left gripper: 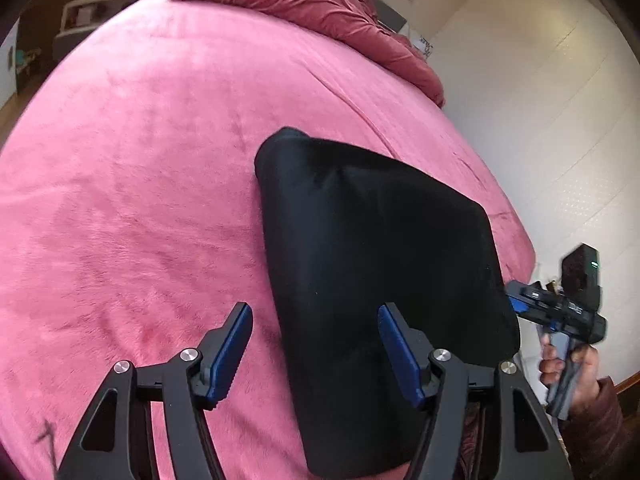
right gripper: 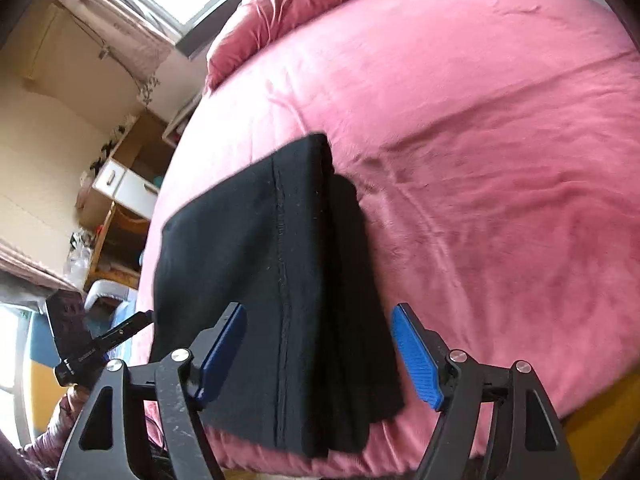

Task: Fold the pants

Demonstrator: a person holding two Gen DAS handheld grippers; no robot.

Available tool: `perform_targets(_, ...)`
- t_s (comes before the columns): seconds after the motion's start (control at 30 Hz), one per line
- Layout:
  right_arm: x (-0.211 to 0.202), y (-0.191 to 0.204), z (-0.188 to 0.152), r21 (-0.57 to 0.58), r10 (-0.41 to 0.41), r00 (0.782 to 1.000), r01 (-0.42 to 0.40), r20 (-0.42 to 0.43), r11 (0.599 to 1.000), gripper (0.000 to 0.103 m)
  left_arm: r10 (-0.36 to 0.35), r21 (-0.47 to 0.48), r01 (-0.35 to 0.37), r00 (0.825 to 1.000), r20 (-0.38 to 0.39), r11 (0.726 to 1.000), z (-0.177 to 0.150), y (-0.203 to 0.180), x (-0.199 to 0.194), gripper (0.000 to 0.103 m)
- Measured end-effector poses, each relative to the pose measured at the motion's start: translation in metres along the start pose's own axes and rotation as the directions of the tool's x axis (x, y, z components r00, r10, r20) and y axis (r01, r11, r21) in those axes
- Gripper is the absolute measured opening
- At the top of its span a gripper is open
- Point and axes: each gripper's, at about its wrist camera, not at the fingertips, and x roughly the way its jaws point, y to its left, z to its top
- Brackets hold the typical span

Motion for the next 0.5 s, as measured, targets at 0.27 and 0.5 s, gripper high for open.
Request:
perform_targets(0.27, 0.045, -0.01, 0.016, 0.015, 0.071, 0.994, -0.07, -0.082, 0.997, 0.075, -0.066, -0.023, 0.065, 0.997, -0.043, 0.998, 0.009, 0.01, 0.023, 0.067)
perform_targets(0.5, 0.077, -0.025, 0.026, 0.055, 0.187, 0.973, -0.181, -0.137, 0.982, 0.076, -0.168, -0.074, 0.162, 0.983, -0.074, 0.984, 0.022, 0.019, 0.047, 0.069)
